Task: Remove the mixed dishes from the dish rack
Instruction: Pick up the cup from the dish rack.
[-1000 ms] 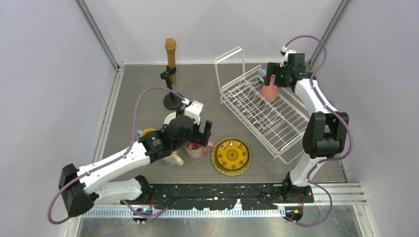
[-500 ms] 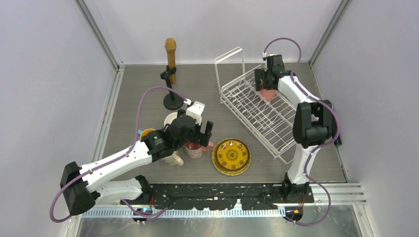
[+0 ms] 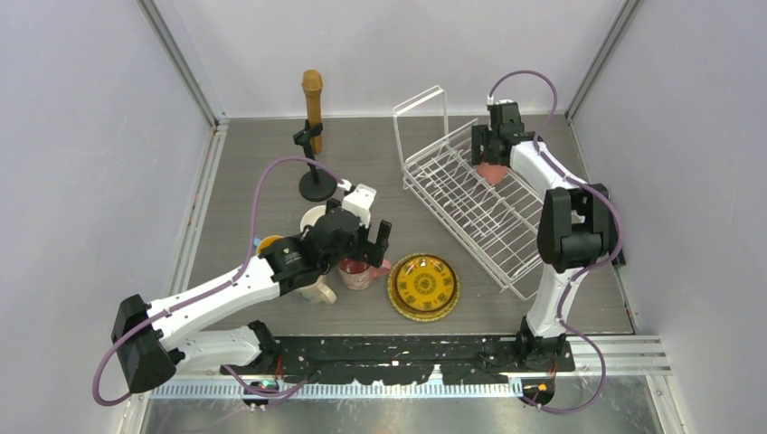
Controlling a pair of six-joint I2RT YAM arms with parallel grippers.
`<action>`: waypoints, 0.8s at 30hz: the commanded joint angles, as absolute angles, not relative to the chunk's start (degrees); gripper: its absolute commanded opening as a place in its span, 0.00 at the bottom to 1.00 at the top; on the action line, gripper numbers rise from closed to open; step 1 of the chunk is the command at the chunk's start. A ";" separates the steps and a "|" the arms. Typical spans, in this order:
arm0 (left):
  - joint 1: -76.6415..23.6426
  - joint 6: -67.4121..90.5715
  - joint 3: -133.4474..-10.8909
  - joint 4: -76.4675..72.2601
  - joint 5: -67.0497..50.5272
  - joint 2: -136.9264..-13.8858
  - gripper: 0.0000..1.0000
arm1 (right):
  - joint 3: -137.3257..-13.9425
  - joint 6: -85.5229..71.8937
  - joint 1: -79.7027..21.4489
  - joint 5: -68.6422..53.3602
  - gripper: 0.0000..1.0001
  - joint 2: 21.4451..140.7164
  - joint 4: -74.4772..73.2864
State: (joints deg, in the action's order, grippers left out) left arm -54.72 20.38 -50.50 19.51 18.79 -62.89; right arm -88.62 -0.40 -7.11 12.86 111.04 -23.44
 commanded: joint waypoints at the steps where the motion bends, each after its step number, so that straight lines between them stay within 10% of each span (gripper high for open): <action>1: -54.49 20.33 -52.12 17.11 18.67 -62.19 1.00 | -86.67 -1.79 -7.12 14.19 0.34 101.65 -15.45; 15: -54.40 20.82 -50.32 15.64 19.26 -61.49 1.00 | -74.07 -11.49 -7.03 10.12 0.23 81.40 -8.28; 24: -54.36 22.34 -47.34 11.49 22.43 -57.69 1.00 | -69.06 -38.71 -5.12 -26.45 0.21 77.21 -2.38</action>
